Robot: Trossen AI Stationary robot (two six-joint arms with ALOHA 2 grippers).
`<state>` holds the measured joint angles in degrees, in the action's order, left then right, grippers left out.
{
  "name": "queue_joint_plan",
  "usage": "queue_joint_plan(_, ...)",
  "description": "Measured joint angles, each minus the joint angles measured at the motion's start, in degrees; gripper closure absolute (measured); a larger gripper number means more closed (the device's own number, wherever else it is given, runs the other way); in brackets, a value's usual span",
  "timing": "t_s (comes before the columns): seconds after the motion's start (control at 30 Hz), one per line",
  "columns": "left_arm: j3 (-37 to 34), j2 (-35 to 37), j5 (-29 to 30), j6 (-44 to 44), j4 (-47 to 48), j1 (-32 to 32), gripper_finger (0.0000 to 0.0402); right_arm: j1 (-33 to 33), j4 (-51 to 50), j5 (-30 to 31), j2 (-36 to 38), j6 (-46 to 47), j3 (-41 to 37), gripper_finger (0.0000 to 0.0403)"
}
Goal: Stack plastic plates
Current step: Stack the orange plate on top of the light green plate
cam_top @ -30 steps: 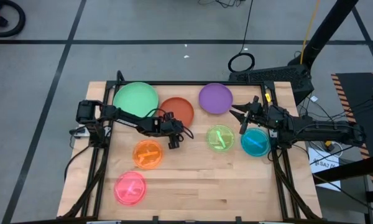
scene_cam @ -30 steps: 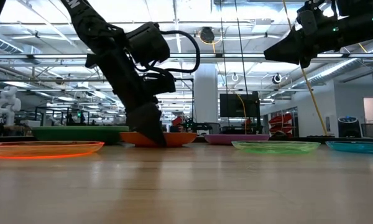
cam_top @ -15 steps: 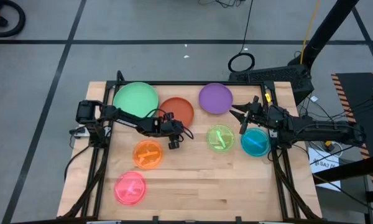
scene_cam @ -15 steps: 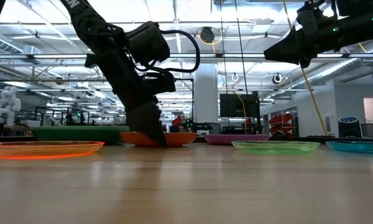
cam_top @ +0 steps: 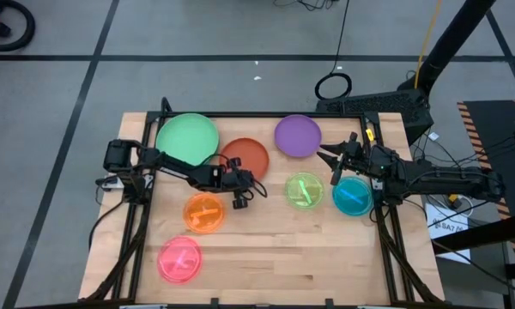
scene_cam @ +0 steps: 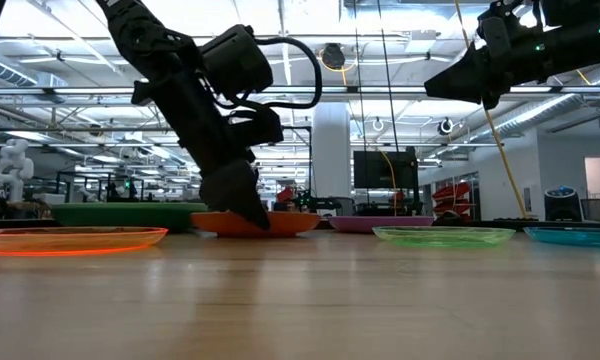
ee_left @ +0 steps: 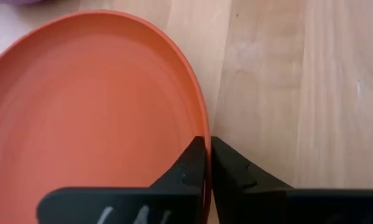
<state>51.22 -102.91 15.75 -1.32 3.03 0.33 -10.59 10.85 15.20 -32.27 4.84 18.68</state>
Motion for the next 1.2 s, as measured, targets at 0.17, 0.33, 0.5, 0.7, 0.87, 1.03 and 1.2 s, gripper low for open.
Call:
queue_joint_plan(0.17,0.0,0.1,-0.02,0.52,0.1,-1.12,0.0392,0.0,0.01,0.0,0.02,-0.2,0.0,0.0284)
queue_joint_plan(0.33,0.69,2.03,-0.41,1.3,2.39,-2.62,0.0392,0.0,0.0,0.0,0.0,-0.2,0.0,0.0284)
queue_joint_plan(0.5,4.41,5.89,-1.01,1.43,8.93,-4.13,0.0392,0.01,-0.01,0.0,0.02,-0.2,0.0,0.0284)
queue_joint_plan(0.7,9.38,11.52,-0.68,-0.34,16.5,-5.79,0.0392,0.0,-0.16,0.0,0.0,-0.2,-0.02,0.0284)
queue_joint_plan(0.87,12.69,15.56,-0.48,-1.18,23.91,-6.26,0.0392,0.02,-0.2,0.0,0.0,-0.2,-0.02,0.0284)
queue_joint_plan(1.03,14.69,19.14,-0.09,-1.25,32.23,-6.26,0.0392,0.01,-0.41,0.09,-0.13,-0.2,-0.04,0.0284)
queue_joint_plan(1.2,14.91,22.33,4.89,0.07,40.2,-5.18,0.0392,0.02,-0.81,1.44,-0.33,-0.17,-0.04,0.0284)
